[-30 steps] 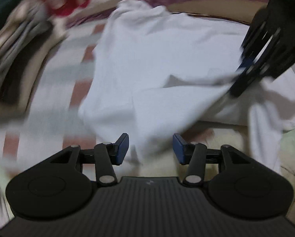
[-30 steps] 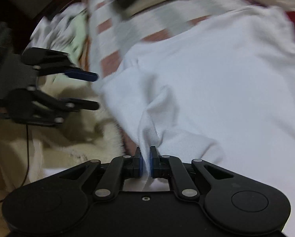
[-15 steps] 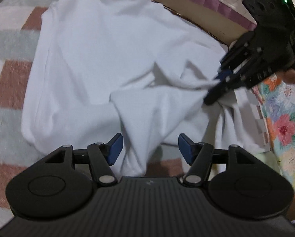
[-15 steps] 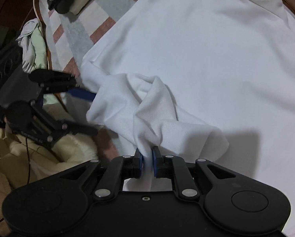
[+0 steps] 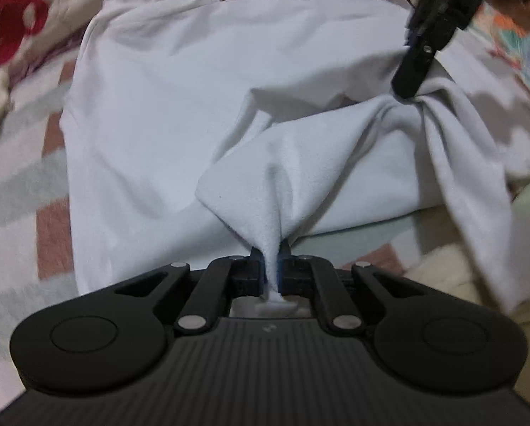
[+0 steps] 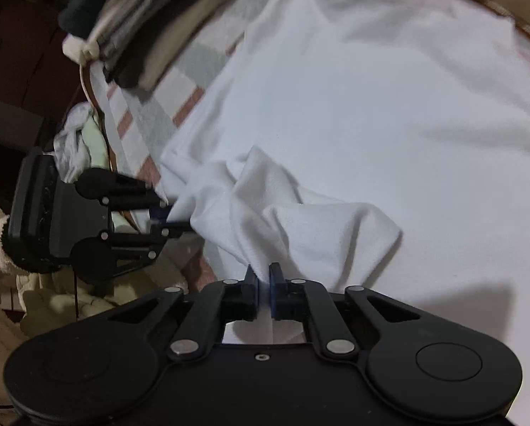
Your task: Fold clothes
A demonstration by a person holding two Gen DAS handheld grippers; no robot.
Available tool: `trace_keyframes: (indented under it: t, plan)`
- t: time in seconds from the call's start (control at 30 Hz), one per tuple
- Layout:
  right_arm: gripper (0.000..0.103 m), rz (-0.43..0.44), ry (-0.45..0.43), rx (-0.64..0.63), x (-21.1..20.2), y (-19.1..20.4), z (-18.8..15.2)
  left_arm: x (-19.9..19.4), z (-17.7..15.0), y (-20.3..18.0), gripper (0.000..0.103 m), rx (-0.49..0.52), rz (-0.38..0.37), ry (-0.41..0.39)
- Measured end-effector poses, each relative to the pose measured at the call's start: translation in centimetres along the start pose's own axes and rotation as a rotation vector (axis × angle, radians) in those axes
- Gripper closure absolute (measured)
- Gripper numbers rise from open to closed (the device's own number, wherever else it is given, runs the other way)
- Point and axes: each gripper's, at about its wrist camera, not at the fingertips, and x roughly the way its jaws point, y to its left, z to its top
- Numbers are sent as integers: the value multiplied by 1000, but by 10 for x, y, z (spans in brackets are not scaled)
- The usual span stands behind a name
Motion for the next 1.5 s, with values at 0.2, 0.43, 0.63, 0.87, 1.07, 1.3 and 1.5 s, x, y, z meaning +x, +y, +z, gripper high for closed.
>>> trace_keyframes:
  t: [0.2,0.43,0.63,0.87,1.07,1.3,1.5]
  plan:
    - [96,55,-92,-41,-28,6,-14,-74,-21,27,98,-117,32,35]
    - [96,-30,-52,-231,-30,27,20,-87,-63,37,99,-180,-11,178]
    - [96,-307,-53,-422,2,35,69,-62,-70,42,99,-228,-13,193]
    - [76,-621,-89,-775,42,49,93,-57,-72,52,98,-279,-55,206]
    - [63,-629,-173,-742,39,37,102,-54,-73,55,98,-301,-71,213]
    - [51,-589,-164,-676,30,25,113,-51,-71,58,96,-293,-62,226]
    - [44,-421,-228,-306,3,-13,101,-54,-71,60,94,-309,-57,224]
